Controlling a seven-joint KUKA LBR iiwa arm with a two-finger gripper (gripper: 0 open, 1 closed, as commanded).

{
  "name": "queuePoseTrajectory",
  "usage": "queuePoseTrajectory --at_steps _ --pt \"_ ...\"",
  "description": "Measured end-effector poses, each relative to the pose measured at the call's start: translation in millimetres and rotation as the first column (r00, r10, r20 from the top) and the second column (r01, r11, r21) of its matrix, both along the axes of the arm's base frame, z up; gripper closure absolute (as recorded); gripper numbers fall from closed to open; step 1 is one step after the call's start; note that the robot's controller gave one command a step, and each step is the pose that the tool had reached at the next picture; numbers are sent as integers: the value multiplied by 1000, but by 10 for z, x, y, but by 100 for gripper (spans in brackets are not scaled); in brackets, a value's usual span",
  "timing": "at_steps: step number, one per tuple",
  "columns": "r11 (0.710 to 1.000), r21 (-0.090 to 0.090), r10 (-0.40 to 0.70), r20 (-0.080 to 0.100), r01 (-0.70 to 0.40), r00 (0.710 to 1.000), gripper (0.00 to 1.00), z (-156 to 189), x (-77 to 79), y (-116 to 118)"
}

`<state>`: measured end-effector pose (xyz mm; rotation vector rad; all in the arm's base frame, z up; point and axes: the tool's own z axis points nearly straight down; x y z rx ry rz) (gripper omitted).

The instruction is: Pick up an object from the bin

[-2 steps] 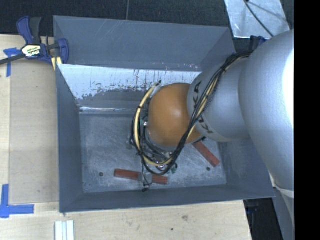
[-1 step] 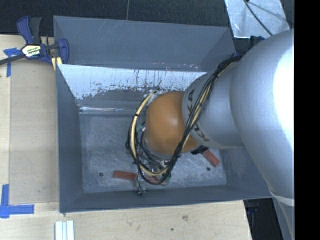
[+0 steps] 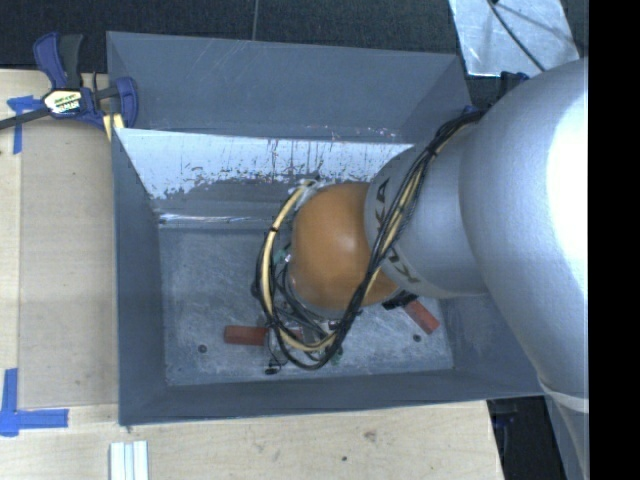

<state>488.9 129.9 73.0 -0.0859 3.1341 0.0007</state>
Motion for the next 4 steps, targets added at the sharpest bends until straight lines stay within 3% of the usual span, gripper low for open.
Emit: queuePoseTrajectory --at_steps 1,2,3,4 --pt "865 -2 502 6 -502 865 100 4 62 -516" --pt "870 -5 493 6 -493 870 100 1658 181 -417" --pt "959 0 285 -4 -285 959 100 1067 322 -177" --pt "824 -3 566 5 -566 824 100 3030 -52 257"
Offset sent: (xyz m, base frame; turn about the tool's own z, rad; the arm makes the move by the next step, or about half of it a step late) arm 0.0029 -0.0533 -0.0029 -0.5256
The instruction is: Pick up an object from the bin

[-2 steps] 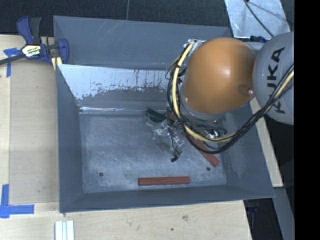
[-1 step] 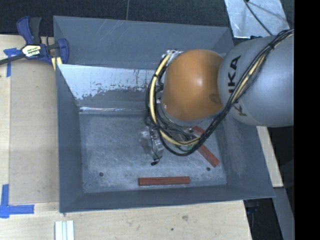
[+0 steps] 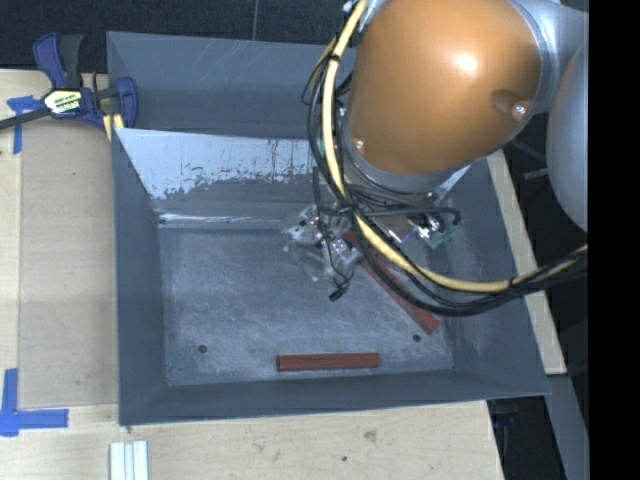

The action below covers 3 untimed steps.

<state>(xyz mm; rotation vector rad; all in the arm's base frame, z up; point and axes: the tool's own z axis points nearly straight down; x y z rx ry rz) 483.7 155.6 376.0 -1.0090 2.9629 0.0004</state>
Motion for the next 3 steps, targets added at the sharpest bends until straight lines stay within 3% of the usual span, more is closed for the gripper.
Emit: queuePoseTrajectory --at_steps 1,2,3 --pt "996 -4 84 -10 -84 996 100 -466 207 -149" --pt "999 -4 32 -15 -33 999 100 -1726 252 -56" --pt "875 -3 483 -10 -483 875 100 -2789 854 -236"
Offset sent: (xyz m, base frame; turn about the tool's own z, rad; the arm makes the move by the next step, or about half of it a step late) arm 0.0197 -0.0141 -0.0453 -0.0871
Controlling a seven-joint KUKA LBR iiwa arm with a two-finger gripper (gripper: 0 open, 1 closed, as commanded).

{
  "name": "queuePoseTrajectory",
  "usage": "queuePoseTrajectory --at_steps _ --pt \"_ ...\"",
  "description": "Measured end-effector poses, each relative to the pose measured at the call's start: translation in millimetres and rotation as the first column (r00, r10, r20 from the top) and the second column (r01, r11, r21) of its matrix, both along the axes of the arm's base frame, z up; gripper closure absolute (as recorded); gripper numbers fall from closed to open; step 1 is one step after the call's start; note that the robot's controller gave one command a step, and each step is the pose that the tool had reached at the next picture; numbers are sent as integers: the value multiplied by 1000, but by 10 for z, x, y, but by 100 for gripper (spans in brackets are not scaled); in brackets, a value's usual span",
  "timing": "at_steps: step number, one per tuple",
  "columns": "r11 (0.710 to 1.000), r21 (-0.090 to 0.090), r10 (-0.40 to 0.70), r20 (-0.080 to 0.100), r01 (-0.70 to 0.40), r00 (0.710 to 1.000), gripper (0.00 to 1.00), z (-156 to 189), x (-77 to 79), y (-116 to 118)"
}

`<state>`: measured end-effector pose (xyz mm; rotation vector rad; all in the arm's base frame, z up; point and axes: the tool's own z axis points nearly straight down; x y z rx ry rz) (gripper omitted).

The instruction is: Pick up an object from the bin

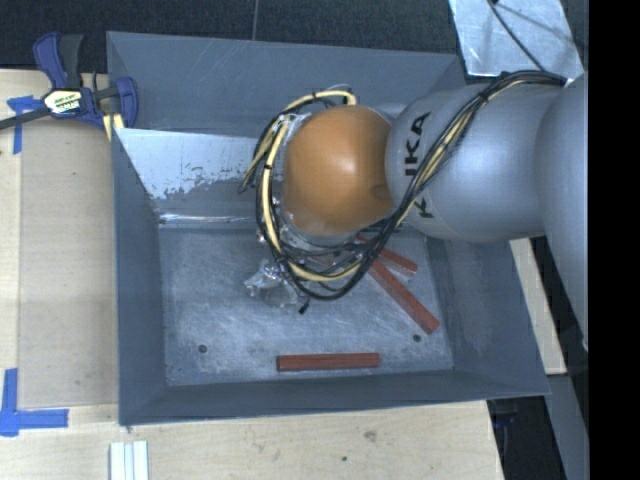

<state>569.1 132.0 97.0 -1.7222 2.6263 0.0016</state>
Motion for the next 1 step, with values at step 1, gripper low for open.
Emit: queuePoseTrajectory --at_steps 1 --pt "962 2 -272 3 272 962 100 433 160 118"
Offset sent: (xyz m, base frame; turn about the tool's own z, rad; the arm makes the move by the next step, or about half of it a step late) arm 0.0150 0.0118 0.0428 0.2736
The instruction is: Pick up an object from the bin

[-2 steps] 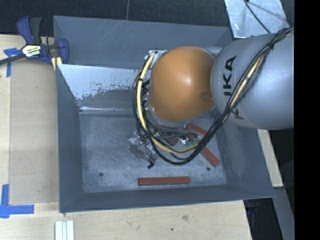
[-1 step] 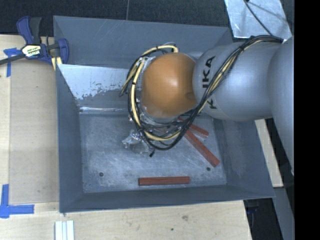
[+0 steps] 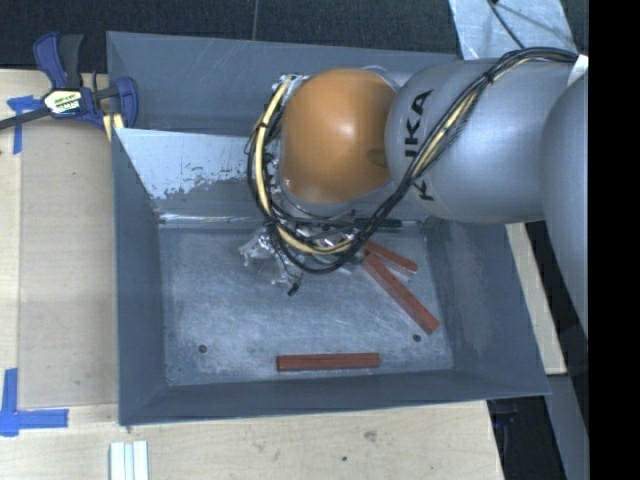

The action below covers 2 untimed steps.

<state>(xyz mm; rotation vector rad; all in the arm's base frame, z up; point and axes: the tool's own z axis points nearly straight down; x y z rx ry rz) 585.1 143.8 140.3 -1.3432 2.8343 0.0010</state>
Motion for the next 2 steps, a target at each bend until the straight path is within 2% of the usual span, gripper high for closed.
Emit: queuePoseTrajectory --at_steps 1,2 --pt "950 3 -313 3 313 950 100 1148 -132 117" --pt "920 -6 -392 -9 392 920 100 222 -240 20"
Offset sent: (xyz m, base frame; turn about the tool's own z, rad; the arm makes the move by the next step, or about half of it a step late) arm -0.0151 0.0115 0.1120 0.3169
